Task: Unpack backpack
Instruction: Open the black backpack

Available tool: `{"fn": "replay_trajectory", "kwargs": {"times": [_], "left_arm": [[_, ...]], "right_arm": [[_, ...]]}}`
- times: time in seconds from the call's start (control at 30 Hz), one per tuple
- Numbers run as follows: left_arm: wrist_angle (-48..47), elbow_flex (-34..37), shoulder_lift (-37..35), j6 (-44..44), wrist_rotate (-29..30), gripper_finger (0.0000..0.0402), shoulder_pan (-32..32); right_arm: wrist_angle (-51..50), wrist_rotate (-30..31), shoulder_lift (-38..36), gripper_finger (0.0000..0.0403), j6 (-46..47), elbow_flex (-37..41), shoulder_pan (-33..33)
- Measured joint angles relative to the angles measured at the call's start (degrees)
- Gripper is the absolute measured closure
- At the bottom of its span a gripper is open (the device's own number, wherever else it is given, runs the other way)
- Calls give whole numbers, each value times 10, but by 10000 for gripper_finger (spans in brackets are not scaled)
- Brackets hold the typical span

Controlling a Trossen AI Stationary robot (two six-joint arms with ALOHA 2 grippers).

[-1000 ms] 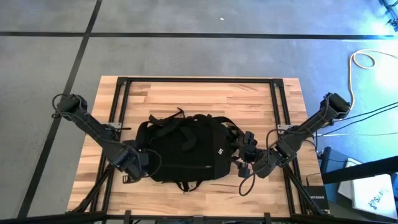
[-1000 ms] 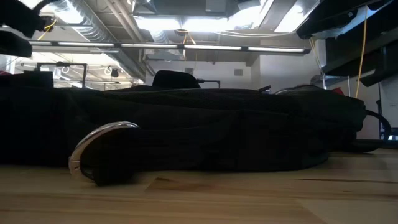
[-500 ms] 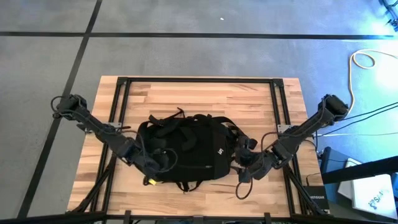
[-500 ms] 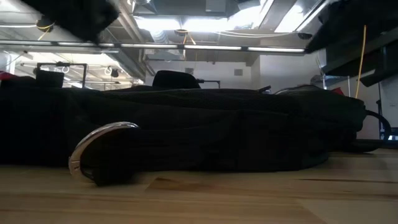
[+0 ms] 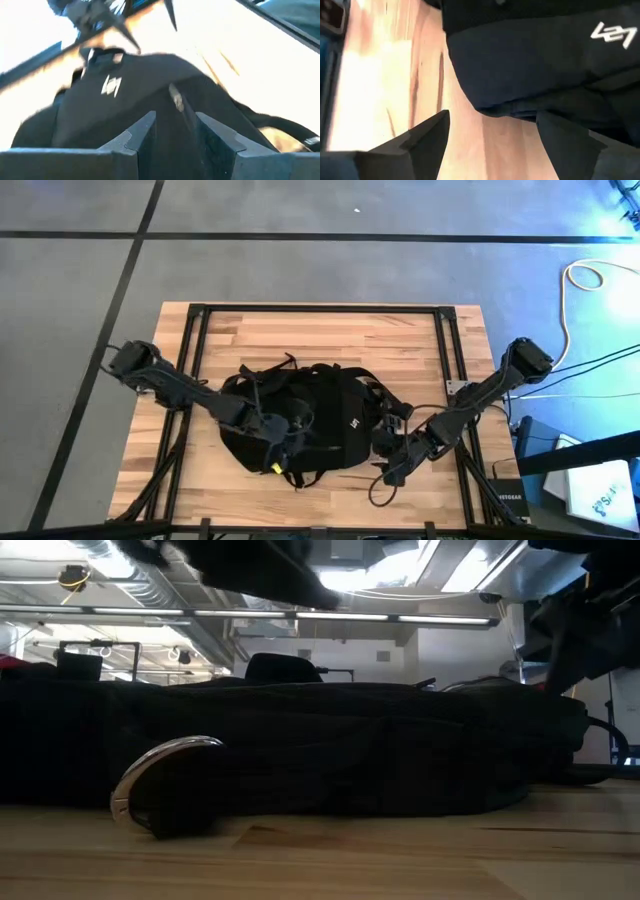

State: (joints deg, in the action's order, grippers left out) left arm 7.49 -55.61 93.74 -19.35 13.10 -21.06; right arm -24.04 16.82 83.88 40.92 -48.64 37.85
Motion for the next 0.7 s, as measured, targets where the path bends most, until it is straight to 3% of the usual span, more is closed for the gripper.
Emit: {"fn": "replay_trajectory", "kwargs": {"times": [0.2,0.37,0.7], "left_arm": [[41,-34,61,-36,-17,282,8],[48,-42,67,-36,-16,282,9],[39,-42,67,-47,-26,282,8]], "right_arm": [[-16,-23,0,123,90,0,11],[-6,10,0,123,178,21,37],[358,87,0,123,310,191,14]]}}
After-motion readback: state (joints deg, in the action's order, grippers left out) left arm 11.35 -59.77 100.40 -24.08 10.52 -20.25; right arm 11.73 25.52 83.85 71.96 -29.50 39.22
